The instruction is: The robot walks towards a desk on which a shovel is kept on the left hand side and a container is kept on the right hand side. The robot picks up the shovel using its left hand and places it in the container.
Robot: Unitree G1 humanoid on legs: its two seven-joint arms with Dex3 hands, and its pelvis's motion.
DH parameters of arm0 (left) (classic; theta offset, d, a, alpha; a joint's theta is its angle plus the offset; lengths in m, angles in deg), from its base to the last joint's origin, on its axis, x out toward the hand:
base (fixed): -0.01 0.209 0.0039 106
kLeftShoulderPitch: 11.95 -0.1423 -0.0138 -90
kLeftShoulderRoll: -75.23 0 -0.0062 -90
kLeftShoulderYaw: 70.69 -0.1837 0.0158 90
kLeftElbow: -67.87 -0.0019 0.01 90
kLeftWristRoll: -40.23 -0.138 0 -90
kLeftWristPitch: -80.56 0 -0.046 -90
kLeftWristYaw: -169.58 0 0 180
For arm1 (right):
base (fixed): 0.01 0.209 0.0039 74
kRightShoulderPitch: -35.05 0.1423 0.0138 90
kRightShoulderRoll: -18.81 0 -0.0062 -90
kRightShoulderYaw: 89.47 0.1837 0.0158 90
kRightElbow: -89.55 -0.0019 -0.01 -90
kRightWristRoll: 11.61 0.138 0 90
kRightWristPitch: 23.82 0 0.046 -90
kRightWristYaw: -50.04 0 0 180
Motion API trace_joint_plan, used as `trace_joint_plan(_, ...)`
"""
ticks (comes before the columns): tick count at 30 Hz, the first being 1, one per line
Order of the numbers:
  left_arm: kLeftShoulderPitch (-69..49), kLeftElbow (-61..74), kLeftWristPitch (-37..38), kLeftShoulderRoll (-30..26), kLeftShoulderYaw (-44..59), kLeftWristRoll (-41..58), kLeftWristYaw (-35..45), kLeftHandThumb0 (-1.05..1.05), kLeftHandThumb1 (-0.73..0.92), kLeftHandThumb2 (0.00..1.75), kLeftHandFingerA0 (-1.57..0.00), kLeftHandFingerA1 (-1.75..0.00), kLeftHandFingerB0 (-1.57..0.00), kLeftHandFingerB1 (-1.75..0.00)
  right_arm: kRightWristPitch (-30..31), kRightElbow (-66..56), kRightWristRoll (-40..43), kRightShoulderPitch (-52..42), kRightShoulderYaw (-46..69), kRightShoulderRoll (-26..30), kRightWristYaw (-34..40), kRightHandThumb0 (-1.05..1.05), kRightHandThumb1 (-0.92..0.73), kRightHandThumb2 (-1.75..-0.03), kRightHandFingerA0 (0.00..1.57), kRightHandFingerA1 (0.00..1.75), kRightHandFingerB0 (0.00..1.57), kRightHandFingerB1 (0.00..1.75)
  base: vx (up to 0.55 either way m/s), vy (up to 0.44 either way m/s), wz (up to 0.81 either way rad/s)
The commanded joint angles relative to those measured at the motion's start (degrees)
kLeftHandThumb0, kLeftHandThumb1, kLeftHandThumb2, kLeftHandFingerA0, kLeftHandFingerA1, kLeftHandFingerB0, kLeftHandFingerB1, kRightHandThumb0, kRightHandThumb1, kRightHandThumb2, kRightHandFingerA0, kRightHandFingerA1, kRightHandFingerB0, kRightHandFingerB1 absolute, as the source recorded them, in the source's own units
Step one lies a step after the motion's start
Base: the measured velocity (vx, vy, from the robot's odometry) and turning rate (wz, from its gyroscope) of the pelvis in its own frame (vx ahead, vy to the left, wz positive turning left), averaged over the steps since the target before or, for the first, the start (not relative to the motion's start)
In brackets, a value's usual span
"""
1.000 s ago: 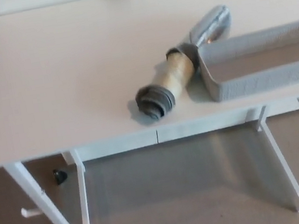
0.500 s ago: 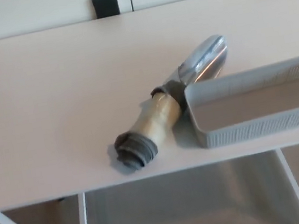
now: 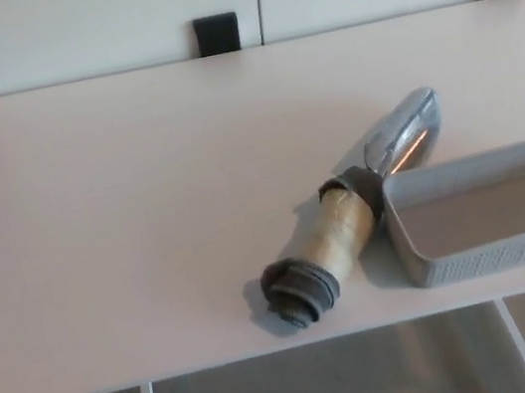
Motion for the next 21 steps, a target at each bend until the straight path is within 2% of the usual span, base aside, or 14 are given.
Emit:
trace_joint_plan(1,-0.5,0.2,2.6,-0.3,-0.3,-1.0,-1.0,-0.32,0.59,0.58,-0.37,-0.33,-0.31,-0.31,0.4,0.0,-0.6,0.1,0.3,1.2,0.1,-0.26,-0.49,-0.55,0.59,0.65,0.42,0.51,0.07,-0.046,0.10)
trace_joint_plan(6,-0.3,0.1,2.2,-0.2,-0.1,-0.8,-0.8,-0.31,0.59,0.58,-0.36,-0.33,-0.31,-0.31,-1.0,1.2,-0.6,0.3,0.2,1.2,0.0,-0.25,-0.50,-0.55,0.61,0.65,0.42,0.51,0.03,-0.111,0.05)
trace_joint_plan(12,0.1,-0.2,2.3,-0.3,0.2,-0.8,-0.4,-0.33,0.59,0.58,-0.38,-0.33,-0.32,-0.31,-1.5,1.6,-0.9,0.8,-0.5,1.7,0.0,-0.25,-0.51,-0.55,0.58,0.63,0.41,0.50,0.05,-0.248,0.09)
trace_joint_plan(21,0.1,-0.2,1.5,-0.1,0.4,-0.4,-0.1,-0.31,0.59,0.58,-0.38,-0.33,-0.33,-0.31,1.3,-3.1,-1.2,-1.0,-1.1,1.8,0.4,-0.28,-0.51,-0.55,0.59,0.63,0.42,0.50,0.00,0.082,-0.06)
